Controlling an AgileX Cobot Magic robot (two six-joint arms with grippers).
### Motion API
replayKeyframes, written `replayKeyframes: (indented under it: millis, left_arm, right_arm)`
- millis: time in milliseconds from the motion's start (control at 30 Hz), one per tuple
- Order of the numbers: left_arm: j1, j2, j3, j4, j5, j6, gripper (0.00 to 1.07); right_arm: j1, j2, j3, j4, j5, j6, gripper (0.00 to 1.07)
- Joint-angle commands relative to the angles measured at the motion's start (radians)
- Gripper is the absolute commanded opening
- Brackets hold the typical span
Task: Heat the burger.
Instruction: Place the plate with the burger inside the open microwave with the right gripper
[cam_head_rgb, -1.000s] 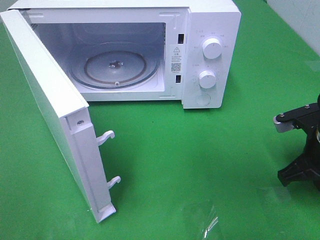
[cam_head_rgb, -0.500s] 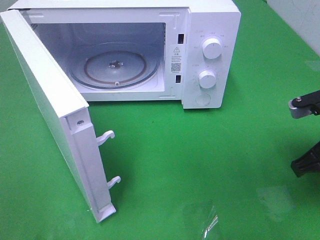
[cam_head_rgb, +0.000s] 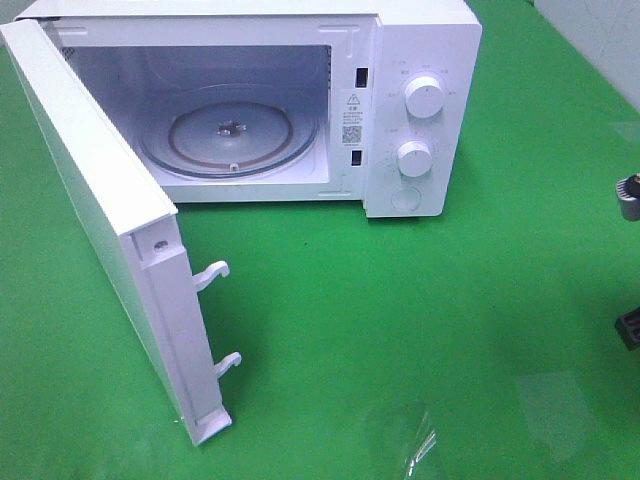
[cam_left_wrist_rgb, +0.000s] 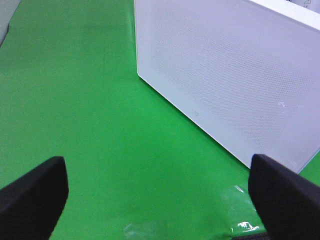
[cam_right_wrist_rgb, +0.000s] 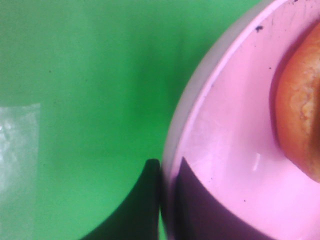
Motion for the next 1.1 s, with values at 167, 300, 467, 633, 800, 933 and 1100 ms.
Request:
replayKeyframes:
  millis: [167,300,467,633,800,933,1100]
  left_arm:
    - [0.002,-0.002,0.0,-0.008,-0.001,-0.001,0.89]
    - [0.002,-0.002,0.0,-0.008,-0.001,-0.001,0.89]
    - [0.002,-0.002,0.0,-0.008,-0.001,-0.001,0.89]
    - [0.002,-0.002,0.0,-0.008,-0.001,-0.001,0.89]
    - [0.002,-0.002,0.0,-0.008,-0.001,-0.001,0.89]
    - [0.002,-0.002,0.0,-0.008,-0.001,-0.001,0.89]
    - [0.002,-0.002,0.0,-0.008,-0.001,-0.001,0.89]
  right_arm:
    - [0.136,-0.048,0.0,-0.08,0.083,0.013,0.0]
    - [0.203,-0.049,0.0,-0.081,0.118,0.025,0.0]
    - [0.316,-0.049,0.0,-0.083,0.13,0.035,0.0]
    - [0.368,-0.049,0.0,-0.083,0.13,0.042,0.0]
    - [0.462,-0.049,0.0,-0.098,0.159,0.047,0.0]
    - [0.512,-0.049,0.0,-0.127,0.186,0.045,0.0]
    - [0.597,-0.049,0.0,-0.153,0.206,0.021,0.0]
